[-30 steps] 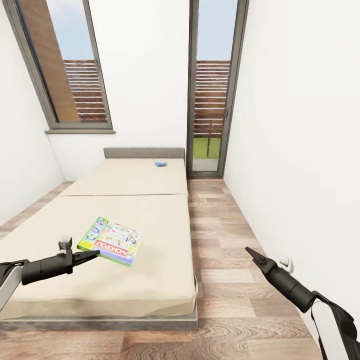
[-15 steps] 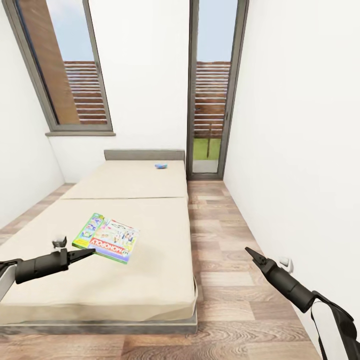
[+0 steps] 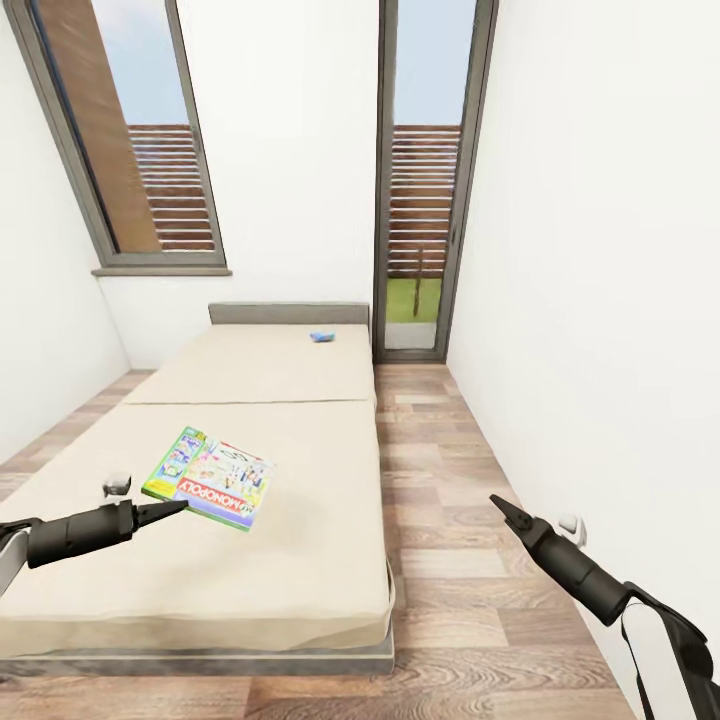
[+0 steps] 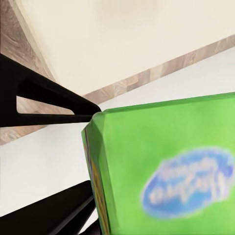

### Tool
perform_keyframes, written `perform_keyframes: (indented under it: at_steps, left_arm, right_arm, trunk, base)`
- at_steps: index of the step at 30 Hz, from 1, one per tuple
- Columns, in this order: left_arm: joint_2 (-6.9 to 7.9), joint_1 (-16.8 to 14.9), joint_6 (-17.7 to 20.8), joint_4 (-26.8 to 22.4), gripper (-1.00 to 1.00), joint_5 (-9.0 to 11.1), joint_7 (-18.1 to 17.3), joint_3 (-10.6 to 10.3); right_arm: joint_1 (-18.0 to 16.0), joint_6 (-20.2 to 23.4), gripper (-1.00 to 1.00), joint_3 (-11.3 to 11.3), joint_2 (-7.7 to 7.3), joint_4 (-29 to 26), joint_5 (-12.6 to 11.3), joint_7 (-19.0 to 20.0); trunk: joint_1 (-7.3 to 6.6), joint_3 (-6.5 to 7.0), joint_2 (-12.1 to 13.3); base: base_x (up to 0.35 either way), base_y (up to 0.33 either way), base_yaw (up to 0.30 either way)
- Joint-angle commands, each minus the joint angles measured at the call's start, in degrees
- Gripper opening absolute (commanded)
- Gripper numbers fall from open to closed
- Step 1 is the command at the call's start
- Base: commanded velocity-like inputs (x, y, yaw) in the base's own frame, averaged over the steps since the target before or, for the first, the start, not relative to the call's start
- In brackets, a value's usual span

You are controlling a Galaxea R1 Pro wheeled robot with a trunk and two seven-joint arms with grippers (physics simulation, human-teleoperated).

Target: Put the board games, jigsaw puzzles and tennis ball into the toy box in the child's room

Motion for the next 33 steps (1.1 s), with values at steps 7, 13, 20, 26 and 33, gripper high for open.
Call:
perform_keyframes:
  at_steps: [7, 13, 20, 26, 33]
  left_arm:
    - [-0.07, -0.02, 0.01, 0.02, -1.00, 0.10, 0.05, -0.09]
    - [-0.08, -0.02, 0.00, 0.02, -1.00, 0.10, 0.09, -0.10]
    - [-0.17, -0.02, -0.01, 0.02, -1.00, 0.10, 0.10, -0.17]
    - [-0.41, -0.02, -0.01, 0.03, -1.00, 0.10, 0.23, -0.53]
    - [-0.52, -0.02, -0.01, 0.03, -1.00, 0.10, 0.35, -0.62]
  right_arm:
    - [-0.05, 0.38, 1.00, -0.17, 0.06, -0.02, -0.25, 0.08]
    - [-0.05, -1.71, 1.00, -0.01, 0.05, -0.03, -0.43, -0.03]
    - [-0.05, -3.16, 1.00, 0.10, 0.08, -0.03, -0.36, -0.46]
    - [-0.05, -3.28, 1.00, 0.17, 0.15, -0.10, -0.13, -0.61]
    - [-0.05, -3.29, 1.00, 0.17, 0.17, -0.11, -0.03, -0.64]
  trunk:
    - [-1.55, 1.21, 2.80]
    - [-2.87, 2.28, 5.20]
    - [-4.41, 3.59, 8.01]
    - [-5.72, 4.93, 10.42]
    - [-7.26, 6.55, 13.22]
  base:
    - [0.000, 0.000, 0.000]
    - [0.000, 0.000, 0.000]
    - [0.000, 0.000, 0.020]
    - [0.000, 0.000, 0.194]
    - [0.000, 0.000, 0.238]
